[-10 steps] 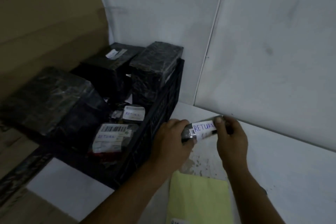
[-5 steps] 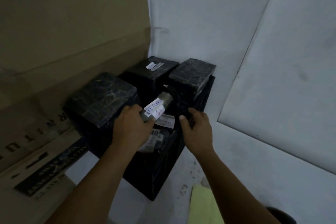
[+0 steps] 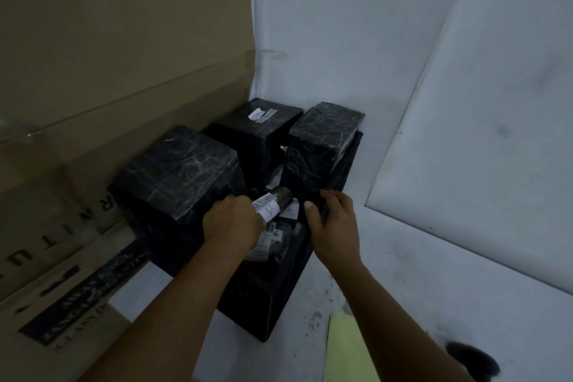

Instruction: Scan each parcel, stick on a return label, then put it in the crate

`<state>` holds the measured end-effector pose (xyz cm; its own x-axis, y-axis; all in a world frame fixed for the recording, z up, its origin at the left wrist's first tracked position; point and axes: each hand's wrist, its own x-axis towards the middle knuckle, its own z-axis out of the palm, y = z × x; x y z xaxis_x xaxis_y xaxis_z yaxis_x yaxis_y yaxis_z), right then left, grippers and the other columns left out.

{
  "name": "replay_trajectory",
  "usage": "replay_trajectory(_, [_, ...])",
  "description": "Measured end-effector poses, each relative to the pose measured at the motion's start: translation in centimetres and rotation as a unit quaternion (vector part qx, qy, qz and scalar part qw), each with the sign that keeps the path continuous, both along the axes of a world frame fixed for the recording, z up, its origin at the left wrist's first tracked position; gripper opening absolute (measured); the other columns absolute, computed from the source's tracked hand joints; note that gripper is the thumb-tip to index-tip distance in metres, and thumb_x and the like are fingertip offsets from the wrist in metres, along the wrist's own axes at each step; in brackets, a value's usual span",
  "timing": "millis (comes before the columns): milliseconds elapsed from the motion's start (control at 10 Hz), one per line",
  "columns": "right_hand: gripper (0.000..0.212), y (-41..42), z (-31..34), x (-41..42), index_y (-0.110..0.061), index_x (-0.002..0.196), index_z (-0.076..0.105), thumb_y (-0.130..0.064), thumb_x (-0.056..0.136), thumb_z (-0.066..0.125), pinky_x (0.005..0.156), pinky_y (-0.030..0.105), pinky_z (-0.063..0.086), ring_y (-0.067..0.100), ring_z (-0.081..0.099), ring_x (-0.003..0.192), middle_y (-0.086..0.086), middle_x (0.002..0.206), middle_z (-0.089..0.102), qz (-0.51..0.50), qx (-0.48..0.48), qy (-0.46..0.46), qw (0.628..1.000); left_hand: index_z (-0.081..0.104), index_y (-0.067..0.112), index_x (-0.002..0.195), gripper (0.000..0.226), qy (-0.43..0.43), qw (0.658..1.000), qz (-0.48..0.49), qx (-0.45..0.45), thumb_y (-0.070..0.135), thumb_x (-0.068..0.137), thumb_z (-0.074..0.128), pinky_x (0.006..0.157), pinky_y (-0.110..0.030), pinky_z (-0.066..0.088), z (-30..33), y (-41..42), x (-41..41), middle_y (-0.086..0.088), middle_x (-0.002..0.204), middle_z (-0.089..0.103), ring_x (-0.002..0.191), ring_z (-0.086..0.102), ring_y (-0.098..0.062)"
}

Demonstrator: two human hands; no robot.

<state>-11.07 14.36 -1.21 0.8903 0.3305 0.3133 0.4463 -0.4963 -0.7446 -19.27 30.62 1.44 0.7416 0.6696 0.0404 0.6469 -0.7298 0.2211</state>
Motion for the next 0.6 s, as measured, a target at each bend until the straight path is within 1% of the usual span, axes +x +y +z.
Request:
replay_trajectory(100, [0.050,0.0,0.1,-0.1,-0.007,0.137,0.057,-0.039,0.098,0.059,0.103,0.032,0.042,0.026,0.052,0.124,0.013,0.140,0.051,-0.002,-0.013,-0.010,1.000,0.064,0.016,0.111,0.051,0.009,1.000,0.001,0.015,0.060,0.086,0.062,0.070,-0.035,0.042,0.2,-0.2,-0.1,-0.008,0.113,0.061,0.103,0.059,-0.028])
replay_trajectory(200, [0.051,-0.3,0.2,-0.3,-0.007,0.138,0.056,-0.039,0.098,0.058,0.105,0.033,0.043,0.026,0.052,0.125,0.012,0.142,0.053,0.004,-0.026,-0.009,1.000,0.064,0.017,0.113,0.048,0.001,1.000,-0.008,0.014,0.056,0.086,0.062,0.072,-0.035,0.041,0.3,-0.5,-0.4,-0.008,0.115,0.061,0.107,0.056,-0.028])
replay_trajectory(300, [0.044,-1.0,0.1,-0.7,-0.013,0.133,0.061,-0.040,0.098,0.058,0.096,0.030,0.046,0.021,0.058,0.116,0.005,0.128,0.063,-0.002,0.002,-0.012,1.000,0.061,0.019,0.116,0.044,-0.028,0.999,-0.026,0.019,0.054,0.088,0.060,0.074,-0.036,0.044,0.9,-1.4,-0.6,-0.009,0.116,0.060,0.108,0.055,-0.028])
replay_trajectory(400, [0.028,-2.5,-0.2,-1.2,-0.020,0.118,0.069,-0.037,0.099,0.058,0.082,0.028,0.051,0.011,0.061,0.097,-0.003,0.105,0.070,-0.040,0.047,-0.042,0.997,0.062,0.025,0.122,0.039,-0.153,0.985,-0.075,-0.020,0.047,0.090,0.061,0.075,-0.035,0.049,1.7,-3.7,-0.5,-0.004,0.115,0.063,0.104,0.059,-0.026])
replay_trajectory(500, [0.018,-5.0,-0.5,-1.5,-0.025,0.110,0.072,-0.032,0.099,0.060,0.075,0.017,0.049,-0.003,0.061,0.086,-0.014,0.094,0.067,-0.079,0.074,-0.058,0.992,0.064,0.028,0.122,0.037,-0.236,0.959,-0.151,-0.040,0.047,0.091,0.060,0.080,-0.035,0.052,2.2,-7.2,0.3,0.003,0.114,0.066,0.105,0.060,-0.019])
replay_trajectory(600, [0.014,-8.1,-0.5,-2.2,-0.024,0.105,0.074,-0.028,0.097,0.063,0.071,0.002,0.042,-0.012,0.060,0.085,-0.017,0.092,0.069,-0.135,0.100,-0.076,0.983,0.062,0.024,0.129,0.044,-0.232,0.952,-0.193,-0.056,0.047,0.092,0.059,0.087,-0.034,0.050,2.1,-10.4,1.2,0.003,0.119,0.066,0.109,0.058,-0.018])
